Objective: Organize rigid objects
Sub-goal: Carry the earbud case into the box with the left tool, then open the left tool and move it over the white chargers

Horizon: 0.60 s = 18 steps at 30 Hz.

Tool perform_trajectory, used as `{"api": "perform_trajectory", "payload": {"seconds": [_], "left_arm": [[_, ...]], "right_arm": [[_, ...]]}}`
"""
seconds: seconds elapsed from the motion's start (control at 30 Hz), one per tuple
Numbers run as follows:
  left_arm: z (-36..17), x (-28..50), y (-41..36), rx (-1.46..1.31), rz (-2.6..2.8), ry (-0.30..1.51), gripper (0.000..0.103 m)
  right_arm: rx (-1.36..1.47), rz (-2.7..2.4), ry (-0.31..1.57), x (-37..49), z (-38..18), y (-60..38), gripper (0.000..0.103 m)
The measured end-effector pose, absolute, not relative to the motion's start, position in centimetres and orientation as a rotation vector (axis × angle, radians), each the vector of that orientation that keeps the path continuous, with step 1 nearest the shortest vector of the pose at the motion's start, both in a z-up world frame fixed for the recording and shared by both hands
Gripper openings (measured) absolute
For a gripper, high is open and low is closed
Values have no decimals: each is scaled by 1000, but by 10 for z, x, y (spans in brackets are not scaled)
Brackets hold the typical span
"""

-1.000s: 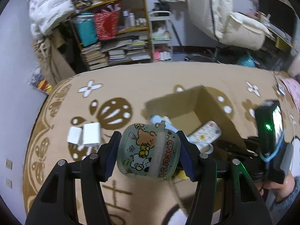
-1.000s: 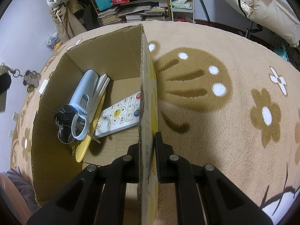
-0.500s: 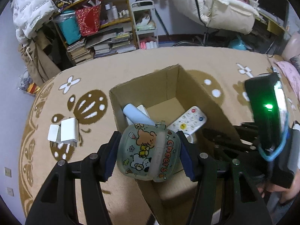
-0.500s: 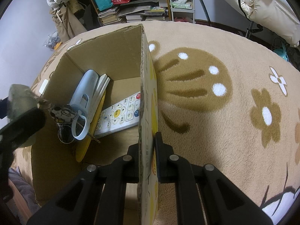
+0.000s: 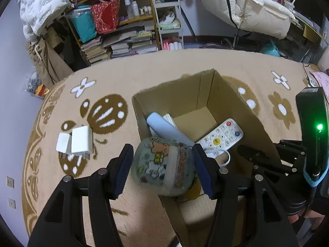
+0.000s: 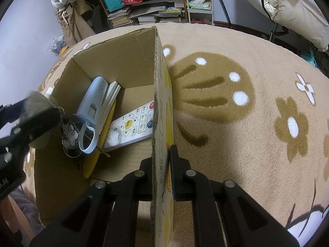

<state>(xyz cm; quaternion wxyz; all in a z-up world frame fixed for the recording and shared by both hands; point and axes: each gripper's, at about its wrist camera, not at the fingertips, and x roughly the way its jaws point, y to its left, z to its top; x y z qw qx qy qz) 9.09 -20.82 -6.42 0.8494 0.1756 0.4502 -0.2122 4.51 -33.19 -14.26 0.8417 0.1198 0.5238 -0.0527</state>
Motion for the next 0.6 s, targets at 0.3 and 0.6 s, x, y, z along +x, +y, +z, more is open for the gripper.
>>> {"api": "perform_trajectory", "payload": {"seconds": [0.3, 0.6], "left_arm": [[-46, 95, -196, 322, -455, 922, 71], [-21, 107, -167, 271, -411, 873, 97]], "right_arm": [[253, -111, 1107, 45, -142, -332, 11], [254, -111, 1107, 45, -142, -333, 11]]}}
